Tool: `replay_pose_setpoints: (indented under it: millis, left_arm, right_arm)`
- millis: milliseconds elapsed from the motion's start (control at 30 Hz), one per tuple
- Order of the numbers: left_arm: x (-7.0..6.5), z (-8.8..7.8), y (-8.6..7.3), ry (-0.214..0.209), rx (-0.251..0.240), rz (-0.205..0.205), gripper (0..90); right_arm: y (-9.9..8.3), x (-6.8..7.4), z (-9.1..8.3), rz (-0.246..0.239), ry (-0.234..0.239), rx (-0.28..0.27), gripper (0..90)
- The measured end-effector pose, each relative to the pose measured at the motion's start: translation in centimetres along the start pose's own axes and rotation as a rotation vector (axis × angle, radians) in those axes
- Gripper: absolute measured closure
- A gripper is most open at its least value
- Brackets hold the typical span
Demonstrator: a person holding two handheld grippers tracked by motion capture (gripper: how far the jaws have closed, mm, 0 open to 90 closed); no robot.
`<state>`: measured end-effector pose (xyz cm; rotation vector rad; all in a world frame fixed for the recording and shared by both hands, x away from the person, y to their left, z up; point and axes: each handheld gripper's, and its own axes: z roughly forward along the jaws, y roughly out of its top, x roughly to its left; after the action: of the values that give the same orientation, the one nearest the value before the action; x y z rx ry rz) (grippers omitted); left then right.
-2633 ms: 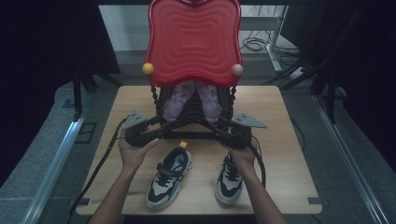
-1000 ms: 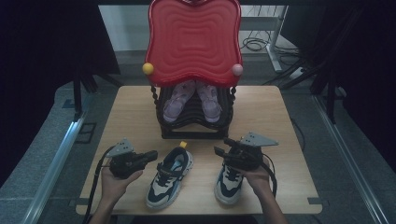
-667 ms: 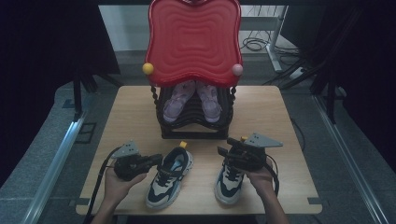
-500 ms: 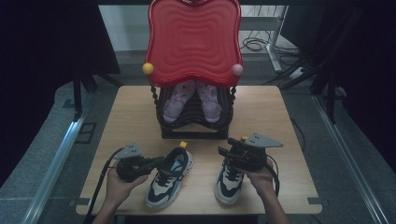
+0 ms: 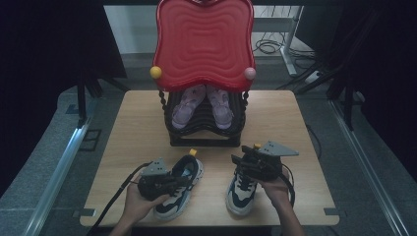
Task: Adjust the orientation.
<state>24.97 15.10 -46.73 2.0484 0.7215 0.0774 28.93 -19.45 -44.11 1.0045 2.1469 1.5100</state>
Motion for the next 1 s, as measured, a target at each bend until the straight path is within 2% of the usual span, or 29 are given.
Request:
replay_pose_setpoints:
  millis: [200,367,567,733,833,1000]
  left_arm:
    - [-0.8,0.9,-0.2,-0.027,0.028,0.011,90.0]
    - [-1.7,2.6,-1.1,-0.034,0.112,0.039,90.0]
    - [-2.4,3.6,-2.0,-0.043,0.148,0.036,90.0]
    - [-2.6,3.7,-2.5,-0.035,0.171,0.036,90.0]
    - [-2.3,3.2,-2.4,-0.011,0.17,0.037,90.0]
    - [-2.3,3.0,-2.5,-0.021,0.173,0.027,90.0]
  right_arm:
    - [-0.1,-0.1,-0.3,0.001,-0.011,-0.001,45.4]
    - [-0.2,-0.2,-0.4,0.0,-0.021,0.0,44.9]
    - [-0.3,-0.4,-0.4,0.006,-0.028,0.004,44.8]
    - [-0.4,-0.5,-0.5,0.01,-0.035,0.002,44.7]
    - [-0.4,-0.6,-0.5,0.013,-0.038,0.002,44.7]
    - [-0.5,-0.7,-0.3,0.03,-0.046,0.009,44.7]
